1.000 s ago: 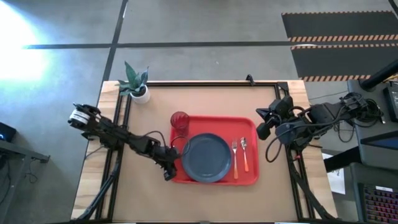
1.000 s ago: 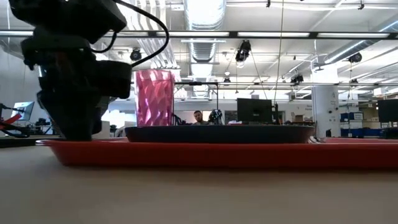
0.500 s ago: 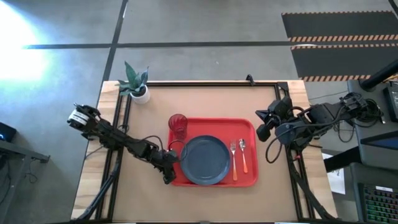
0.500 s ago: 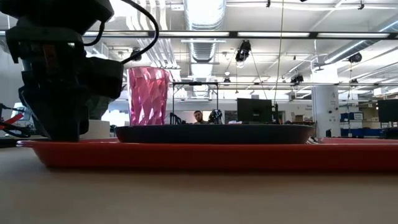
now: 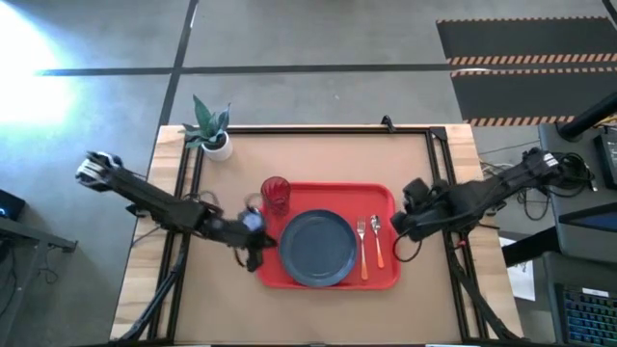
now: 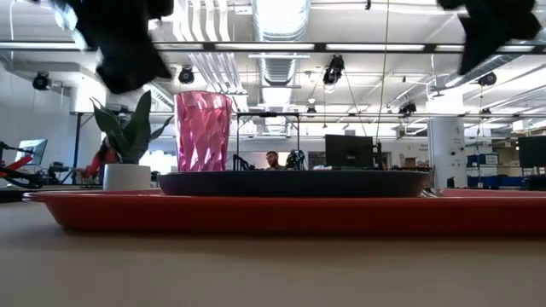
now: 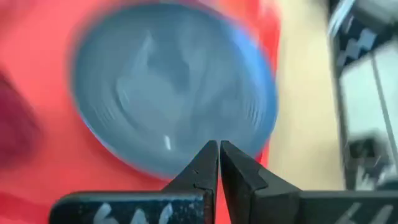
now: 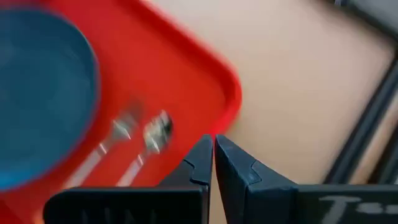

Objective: Pick and place plate/cup/fork/spoon on tray
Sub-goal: Adjust the red tray, then return to Home Position

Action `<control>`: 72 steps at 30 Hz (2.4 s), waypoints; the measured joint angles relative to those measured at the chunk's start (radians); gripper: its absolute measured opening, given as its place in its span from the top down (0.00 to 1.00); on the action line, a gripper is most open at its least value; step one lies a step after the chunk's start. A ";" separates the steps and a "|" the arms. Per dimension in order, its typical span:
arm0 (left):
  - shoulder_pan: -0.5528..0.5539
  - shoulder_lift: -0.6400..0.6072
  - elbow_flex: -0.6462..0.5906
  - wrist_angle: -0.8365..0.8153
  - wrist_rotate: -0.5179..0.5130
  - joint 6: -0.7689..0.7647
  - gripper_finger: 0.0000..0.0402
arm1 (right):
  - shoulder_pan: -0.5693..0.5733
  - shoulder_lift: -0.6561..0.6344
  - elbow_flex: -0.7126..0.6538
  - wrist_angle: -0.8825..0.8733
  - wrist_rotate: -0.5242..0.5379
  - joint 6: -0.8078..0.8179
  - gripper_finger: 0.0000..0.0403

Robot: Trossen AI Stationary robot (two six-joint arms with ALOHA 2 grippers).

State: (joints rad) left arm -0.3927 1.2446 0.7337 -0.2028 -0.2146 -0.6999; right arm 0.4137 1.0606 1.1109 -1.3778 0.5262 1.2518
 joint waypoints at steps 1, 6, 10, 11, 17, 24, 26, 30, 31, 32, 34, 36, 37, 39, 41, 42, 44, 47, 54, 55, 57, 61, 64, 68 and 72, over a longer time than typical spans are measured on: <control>0.000 -0.047 0.015 -0.024 -0.043 0.022 1.00 | 0.000 0.005 -0.035 0.005 -0.046 0.028 0.98; 0.000 -0.252 0.040 -0.156 -0.224 0.112 1.00 | 0.013 0.029 -0.195 0.074 -0.299 0.121 0.98; 0.001 -0.387 0.042 -0.226 -0.301 0.141 1.00 | 0.052 0.036 -0.282 0.201 -0.374 0.178 0.98; 0.001 -0.413 0.042 -0.241 -0.312 0.152 1.00 | 0.062 0.037 -0.299 0.230 -0.375 0.196 0.98; 0.001 -0.531 0.042 -0.274 -0.365 0.236 1.00 | 0.112 0.042 -0.371 0.330 -0.378 0.280 0.98; 0.002 -0.580 0.042 -0.322 -0.375 0.239 1.00 | 0.125 0.043 -0.399 0.378 -0.367 0.322 0.98; 0.002 -0.579 0.042 -0.338 -0.374 0.238 1.00 | 0.125 0.053 -0.404 0.409 -0.349 0.322 0.98; 0.002 -0.571 0.042 -0.350 -0.375 0.238 1.00 | 0.125 0.084 -0.412 0.464 -0.333 0.319 0.98; 0.002 -0.569 0.042 -0.357 -0.375 0.236 1.00 | 0.125 0.095 -0.412 0.472 -0.334 0.319 0.98; 0.002 -0.567 0.041 -0.361 -0.374 0.235 1.00 | 0.125 0.105 -0.412 0.475 -0.337 0.318 0.98; 0.002 -0.567 0.041 -0.361 -0.374 0.235 1.00 | 0.125 0.125 -0.413 0.479 -0.344 0.317 0.98; 0.002 -0.567 0.041 -0.360 -0.374 0.235 1.00 | 0.125 0.138 -0.413 0.478 -0.354 0.308 0.98; 0.002 -0.567 0.041 -0.360 -0.374 0.235 1.00 | 0.125 0.143 -0.413 0.479 -0.361 0.303 0.98; 0.002 -0.572 0.041 -0.360 -0.373 0.234 1.00 | 0.123 0.148 -0.414 0.478 -0.370 0.301 0.98; 0.002 -0.576 0.041 -0.358 -0.373 0.234 1.00 | 0.123 0.152 -0.414 0.481 -0.370 0.303 0.98; 0.002 -0.579 0.041 -0.358 -0.373 0.234 1.00 | 0.123 0.152 -0.414 0.481 -0.370 0.307 0.98; 0.002 -0.582 0.041 -0.358 -0.372 0.234 1.00 | 0.123 0.152 -0.414 0.487 -0.369 0.318 0.98; 0.002 -0.589 0.041 -0.358 -0.373 0.234 1.00 | 0.123 0.153 -0.414 0.505 -0.365 0.320 0.98; 0.002 -0.598 0.041 -0.359 -0.372 0.235 1.00 | 0.123 0.201 -0.414 0.504 -0.370 0.326 0.98; 0.002 -0.599 0.041 -0.360 -0.371 0.235 1.00 | 0.123 0.214 -0.414 0.504 -0.370 0.325 0.98; 0.002 -0.601 0.041 -0.360 -0.370 0.235 1.00 | 0.123 0.235 -0.414 0.509 -0.371 0.321 0.98; 0.002 -0.606 0.041 -0.360 -0.368 0.235 1.00 | 0.123 0.275 -0.414 0.532 -0.371 0.319 0.98; 0.002 -0.609 0.041 -0.360 -0.367 0.235 1.00 | 0.123 0.294 -0.414 0.532 -0.371 0.315 0.98; 0.002 -0.614 0.041 -0.360 -0.367 0.235 1.00 | 0.116 0.287 -0.414 0.499 -0.370 0.309 0.98; 0.002 -0.622 0.041 -0.361 -0.367 0.235 1.00 | 0.094 0.250 -0.414 0.460 -0.328 0.308 0.98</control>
State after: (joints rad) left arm -0.3908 0.6226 0.7750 -0.5636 -0.5812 -0.4644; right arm 0.5073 1.3102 0.6969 -0.9179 0.1986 1.5597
